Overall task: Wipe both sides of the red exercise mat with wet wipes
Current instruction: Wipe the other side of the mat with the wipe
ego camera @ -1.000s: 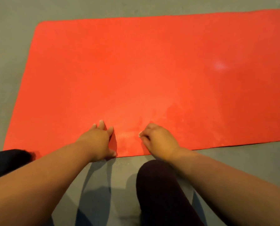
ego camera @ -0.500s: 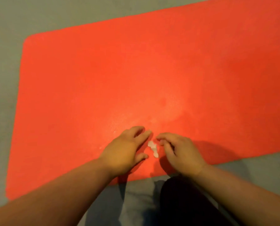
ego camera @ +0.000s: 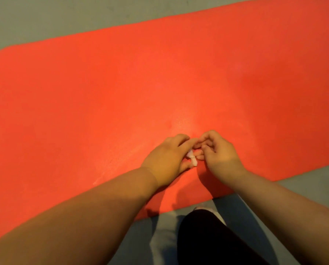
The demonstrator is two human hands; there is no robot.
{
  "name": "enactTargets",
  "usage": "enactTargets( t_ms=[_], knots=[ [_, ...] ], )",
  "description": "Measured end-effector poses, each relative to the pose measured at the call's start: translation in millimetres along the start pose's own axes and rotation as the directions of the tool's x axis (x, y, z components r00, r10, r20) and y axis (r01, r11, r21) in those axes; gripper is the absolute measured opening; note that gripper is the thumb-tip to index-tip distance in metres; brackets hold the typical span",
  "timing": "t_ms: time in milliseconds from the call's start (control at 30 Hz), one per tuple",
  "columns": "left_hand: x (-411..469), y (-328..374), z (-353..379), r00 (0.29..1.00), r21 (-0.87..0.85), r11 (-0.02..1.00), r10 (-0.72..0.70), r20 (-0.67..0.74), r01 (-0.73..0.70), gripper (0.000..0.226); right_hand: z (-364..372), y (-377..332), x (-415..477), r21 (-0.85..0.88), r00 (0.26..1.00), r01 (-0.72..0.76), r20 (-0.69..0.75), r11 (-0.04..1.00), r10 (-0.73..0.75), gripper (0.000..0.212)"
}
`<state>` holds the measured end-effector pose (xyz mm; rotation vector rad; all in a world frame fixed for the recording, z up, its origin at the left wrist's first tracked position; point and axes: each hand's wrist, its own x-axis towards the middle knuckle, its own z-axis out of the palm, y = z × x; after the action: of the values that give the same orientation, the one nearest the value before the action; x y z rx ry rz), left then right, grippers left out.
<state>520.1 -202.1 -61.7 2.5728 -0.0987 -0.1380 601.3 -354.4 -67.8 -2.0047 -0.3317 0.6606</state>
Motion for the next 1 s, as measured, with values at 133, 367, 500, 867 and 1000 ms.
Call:
enactTargets(
  t_ms=[133, 367, 500, 867, 1000],
  knots=[
    [15, 13, 21, 0.993, 0.047, 0.992, 0.119, -0.004, -0.118, 0.027, -4, 9, 4, 0.178, 0.949, -0.150, -0.251, 0.973, 0.192, 0.035],
    [17, -55, -12, 0.985, 0.221, 0.963, 0.166, -0.049, -0.151, 0.010, -11, 12, 9, -0.560, 0.927, 0.091, -0.255, 0.824, -0.275, 0.023],
    [25, -80, -35, 0.925, 0.070, 0.949, -0.282, -0.253, 0.308, 0.010, 0, 2, 19, -0.616, 0.972, 0.074, -0.131, 0.784, -0.195, 0.034],
    [69, -101, -53, 0.991, 0.222, 0.975, 0.053, -0.121, -0.025, 0.014, 10, 8, 18, -0.681, 0.988, 0.085, -0.039, 0.727, -0.152, 0.048],
    [78, -92, -42, 0.904, 0.062, 0.926, -0.347, -0.251, 0.373, 0.014, -3, 11, 18, -0.693, 0.988, 0.141, 0.051, 0.707, -0.147, 0.051]
  ],
)
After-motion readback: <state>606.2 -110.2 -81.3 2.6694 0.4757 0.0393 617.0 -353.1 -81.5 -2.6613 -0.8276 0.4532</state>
